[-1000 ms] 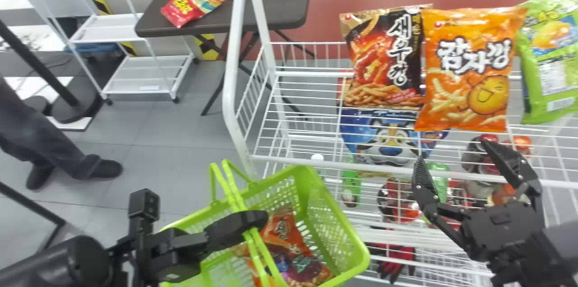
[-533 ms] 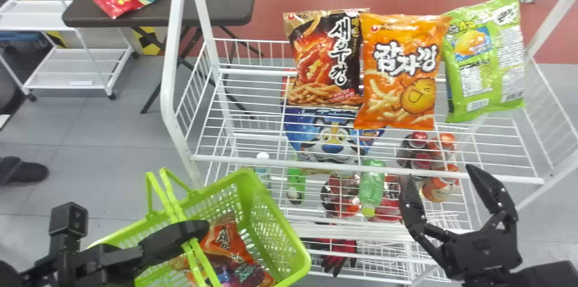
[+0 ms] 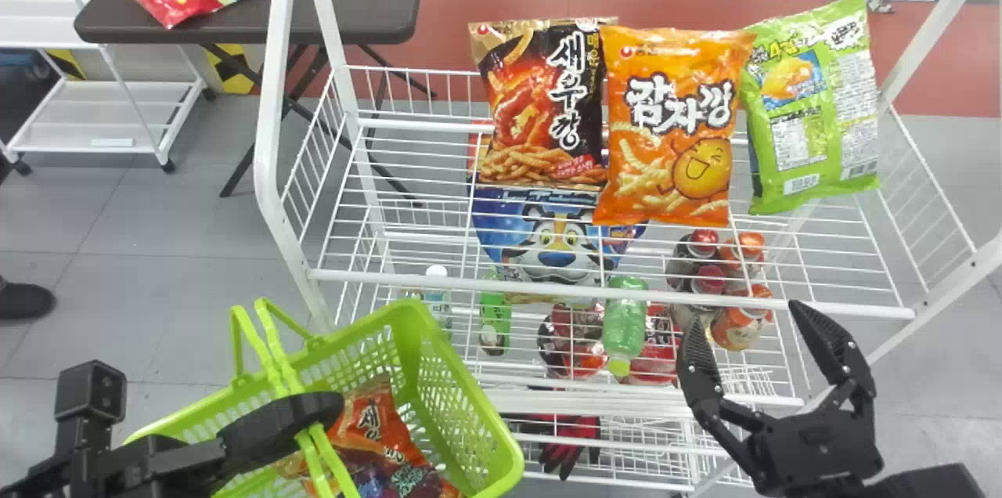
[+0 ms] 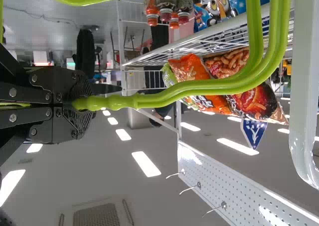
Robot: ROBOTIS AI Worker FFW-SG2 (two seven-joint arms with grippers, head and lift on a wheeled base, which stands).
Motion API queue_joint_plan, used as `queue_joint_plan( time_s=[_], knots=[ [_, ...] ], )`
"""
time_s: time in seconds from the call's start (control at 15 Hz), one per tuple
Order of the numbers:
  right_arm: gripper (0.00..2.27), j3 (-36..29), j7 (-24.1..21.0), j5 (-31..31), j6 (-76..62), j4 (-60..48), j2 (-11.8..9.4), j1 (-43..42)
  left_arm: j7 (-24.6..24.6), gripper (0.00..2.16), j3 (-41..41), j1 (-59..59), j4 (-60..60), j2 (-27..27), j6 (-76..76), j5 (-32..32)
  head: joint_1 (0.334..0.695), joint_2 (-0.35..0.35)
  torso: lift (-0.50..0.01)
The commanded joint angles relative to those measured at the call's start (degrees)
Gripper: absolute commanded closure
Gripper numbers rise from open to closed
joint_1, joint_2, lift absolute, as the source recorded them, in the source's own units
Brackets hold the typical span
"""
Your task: Hold basket handle with left hand then pick Saewookkang with right hand and place into basket
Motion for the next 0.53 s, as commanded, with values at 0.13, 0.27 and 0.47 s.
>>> queue_joint_plan(
  time_s=[0.13, 0.27, 0.47],
  knots=[
    [0.05, 0.0, 0.0, 0.0, 0.0, -0.4, 0.1, 0.6, 0.0, 2.15, 0.0, 0.8, -0.9, -0.3, 1.8, 0.1, 0.695, -0.014, -0.019],
    [0.05, 0.0, 0.0, 0.0, 0.2, -0.5, 0.2, 0.8, 0.0, 2.15, 0.0, 1.0, -1.0, -0.4, 1.8, 0.0, 0.695, -0.015, -0.019],
    [0.05, 0.4, 0.0, 0.0, 0.2, -0.5, 0.3, 0.9, 0.0, 2.15, 0.0, 1.4, -1.5, -0.4, 1.8, 0.1, 0.695, -0.016, -0.019]
  ],
)
